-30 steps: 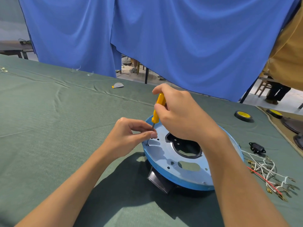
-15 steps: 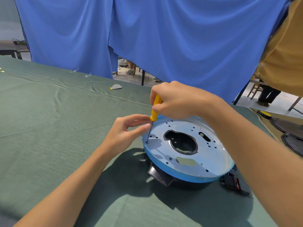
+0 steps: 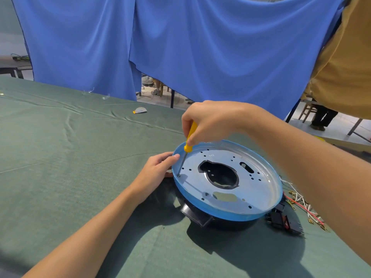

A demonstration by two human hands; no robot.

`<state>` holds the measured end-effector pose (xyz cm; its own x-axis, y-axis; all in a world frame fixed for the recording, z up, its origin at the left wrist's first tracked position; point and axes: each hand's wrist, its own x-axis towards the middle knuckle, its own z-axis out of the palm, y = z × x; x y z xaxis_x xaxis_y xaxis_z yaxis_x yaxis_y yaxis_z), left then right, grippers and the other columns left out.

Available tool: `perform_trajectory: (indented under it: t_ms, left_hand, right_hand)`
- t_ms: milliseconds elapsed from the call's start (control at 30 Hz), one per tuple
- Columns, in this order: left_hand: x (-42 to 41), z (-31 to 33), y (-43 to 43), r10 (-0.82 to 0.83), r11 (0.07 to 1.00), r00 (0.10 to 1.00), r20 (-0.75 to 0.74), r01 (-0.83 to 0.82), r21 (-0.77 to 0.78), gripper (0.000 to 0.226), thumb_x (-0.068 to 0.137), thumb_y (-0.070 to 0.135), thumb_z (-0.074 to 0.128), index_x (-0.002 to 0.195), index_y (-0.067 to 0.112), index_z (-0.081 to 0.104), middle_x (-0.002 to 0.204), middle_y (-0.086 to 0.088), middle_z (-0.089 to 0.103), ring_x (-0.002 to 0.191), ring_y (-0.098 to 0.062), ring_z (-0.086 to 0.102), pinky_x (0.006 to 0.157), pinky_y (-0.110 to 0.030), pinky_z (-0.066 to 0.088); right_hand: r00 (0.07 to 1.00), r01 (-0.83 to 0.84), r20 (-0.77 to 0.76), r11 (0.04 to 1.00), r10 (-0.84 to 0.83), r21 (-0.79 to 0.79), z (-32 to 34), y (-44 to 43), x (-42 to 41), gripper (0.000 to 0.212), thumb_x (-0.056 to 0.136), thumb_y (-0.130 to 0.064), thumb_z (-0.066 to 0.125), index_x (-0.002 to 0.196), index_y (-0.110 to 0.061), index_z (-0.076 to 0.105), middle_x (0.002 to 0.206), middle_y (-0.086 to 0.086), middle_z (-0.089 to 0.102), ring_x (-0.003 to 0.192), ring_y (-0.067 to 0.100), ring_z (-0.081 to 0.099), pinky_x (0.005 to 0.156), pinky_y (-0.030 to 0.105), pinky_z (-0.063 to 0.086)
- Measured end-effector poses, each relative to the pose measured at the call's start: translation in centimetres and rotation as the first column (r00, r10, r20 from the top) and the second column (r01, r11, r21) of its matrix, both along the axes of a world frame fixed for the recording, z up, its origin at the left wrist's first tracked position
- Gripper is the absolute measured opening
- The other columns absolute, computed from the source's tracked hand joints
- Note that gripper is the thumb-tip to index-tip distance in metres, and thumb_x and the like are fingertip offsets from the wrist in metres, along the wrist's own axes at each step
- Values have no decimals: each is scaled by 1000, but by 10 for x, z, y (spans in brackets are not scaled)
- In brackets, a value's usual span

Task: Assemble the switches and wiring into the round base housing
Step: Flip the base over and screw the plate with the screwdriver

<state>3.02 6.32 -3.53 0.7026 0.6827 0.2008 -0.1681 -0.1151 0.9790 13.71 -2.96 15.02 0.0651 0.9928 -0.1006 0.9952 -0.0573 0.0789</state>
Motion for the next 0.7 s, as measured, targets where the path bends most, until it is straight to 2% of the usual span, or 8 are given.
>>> perform_trajectory:
  t_ms: [100, 167, 267, 367, 467, 533, 633, 700]
  left_hand:
    - [0, 0, 0, 2, 1000, 1000, -13, -2, 12, 24, 101, 24, 51, 108, 21, 73, 106, -2, 75, 102, -19, 69, 91, -38, 53]
    - [0, 1, 0, 1, 1000, 1000, -19, -1, 17, 24, 101, 23, 50, 110, 19, 72, 106, -2, 75, 103, -20, 69, 90, -38, 53]
    - [0, 1, -1, 3, 999, 1000, -31, -2, 34, 25, 101, 24, 49, 111, 19, 72, 106, -2, 75, 104, -22, 68, 90, -38, 54]
    - [0, 1, 0, 10, 1000, 1000, -29, -9, 25, 25, 101, 24, 49, 111, 19, 72, 106, -1, 75, 104, -22, 68, 89, -37, 54]
    - [1, 0, 0, 26, 999, 999, -24, -26, 23, 24, 101, 21, 49, 108, 22, 72, 103, 3, 75, 100, -15, 69, 85, -34, 53]
    - [2, 0, 0, 22, 999, 1000, -21, -21, 28, 25, 102, 20, 48, 106, 24, 72, 101, 4, 76, 97, -11, 69, 83, -32, 53]
    - [2, 0, 0, 16, 999, 1000, -26, -15, 40, 26, 102, 22, 47, 110, 22, 72, 103, 2, 76, 100, -14, 69, 84, -32, 55]
    - [2, 0, -1, 18, 999, 1000, -18, -18, 39, 26, 102, 23, 47, 107, 24, 73, 102, 3, 76, 98, -13, 70, 80, -27, 55]
  right_hand:
    - [999, 37, 3, 997, -37, -66, -5, 4, -1, 36, 90, -49, 58, 89, -14, 67, 83, 6, 69, 66, 18, 59, 45, 21, 43]
    - [996, 76, 40, 997, -76, 8, -10, 5, 0, 52, 93, -56, 48, 70, -10, 58, 66, 6, 58, 61, 21, 52, 49, 27, 35]
    - [996, 58, 57, 991, -65, 117, -16, 6, -1, 41, 94, -33, 53, 62, -7, 48, 58, 5, 44, 60, 23, 41, 47, 27, 28]
    - [1000, 19, 15, 985, -22, 172, -15, 6, -5, 21, 83, -26, 63, 80, -7, 67, 69, 6, 60, 64, 21, 49, 48, 26, 33]
    - [999, -12, -43, 987, 19, 158, -14, 7, -9, 10, 79, -31, 71, 80, -22, 68, 84, -1, 66, 72, 12, 59, 46, 21, 36]
    - [999, -34, -36, 989, 39, 146, -16, 10, -10, 15, 81, -35, 69, 83, -20, 67, 86, 0, 65, 76, 15, 60, 48, 25, 38]
    - [1000, -6, 10, 985, 4, 170, -17, 11, -12, 40, 89, -47, 60, 68, -13, 56, 68, 3, 54, 61, 17, 49, 47, 29, 31]
    - [999, 6, 39, 985, -13, 175, -17, 11, -11, 39, 90, -39, 59, 63, -13, 48, 64, 3, 49, 58, 19, 44, 47, 27, 28]
